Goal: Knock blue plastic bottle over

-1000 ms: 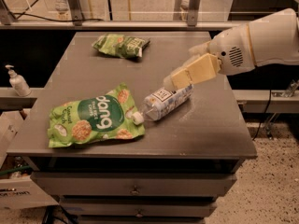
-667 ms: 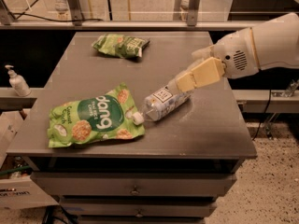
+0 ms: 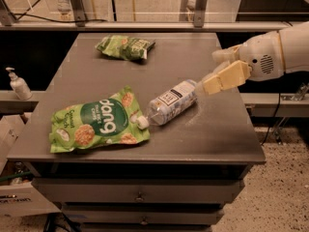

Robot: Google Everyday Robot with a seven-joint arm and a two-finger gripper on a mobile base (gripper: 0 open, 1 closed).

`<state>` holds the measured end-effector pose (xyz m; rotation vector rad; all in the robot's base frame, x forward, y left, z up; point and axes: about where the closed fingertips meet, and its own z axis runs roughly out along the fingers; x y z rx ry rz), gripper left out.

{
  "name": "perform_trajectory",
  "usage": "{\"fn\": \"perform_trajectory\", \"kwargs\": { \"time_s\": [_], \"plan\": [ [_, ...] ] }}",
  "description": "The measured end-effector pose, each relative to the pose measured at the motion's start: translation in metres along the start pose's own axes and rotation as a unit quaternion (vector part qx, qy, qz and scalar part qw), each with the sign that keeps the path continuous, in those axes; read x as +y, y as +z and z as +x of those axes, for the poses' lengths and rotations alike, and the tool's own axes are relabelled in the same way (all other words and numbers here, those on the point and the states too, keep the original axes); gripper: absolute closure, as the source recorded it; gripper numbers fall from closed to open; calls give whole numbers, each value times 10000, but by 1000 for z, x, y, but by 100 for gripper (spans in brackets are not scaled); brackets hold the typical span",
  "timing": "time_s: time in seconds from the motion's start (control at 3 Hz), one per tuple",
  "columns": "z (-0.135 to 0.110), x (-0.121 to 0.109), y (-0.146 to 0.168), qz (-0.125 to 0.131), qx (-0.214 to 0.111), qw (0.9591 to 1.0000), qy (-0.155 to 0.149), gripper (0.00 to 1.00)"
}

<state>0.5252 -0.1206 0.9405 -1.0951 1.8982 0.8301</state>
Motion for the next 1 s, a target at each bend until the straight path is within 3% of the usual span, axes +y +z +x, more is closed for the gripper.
{"fn": "perform_trajectory", "kwargs": {
  "time_s": [0.33,0.67,1.0],
  "plan": [
    [7,-33,-27,237,-178,9995,-125,0],
    [29,-81,-76,495,-246,9983,-156,0],
    [27,-83,-80,513,-254,9982,-181,0]
  ]
}}
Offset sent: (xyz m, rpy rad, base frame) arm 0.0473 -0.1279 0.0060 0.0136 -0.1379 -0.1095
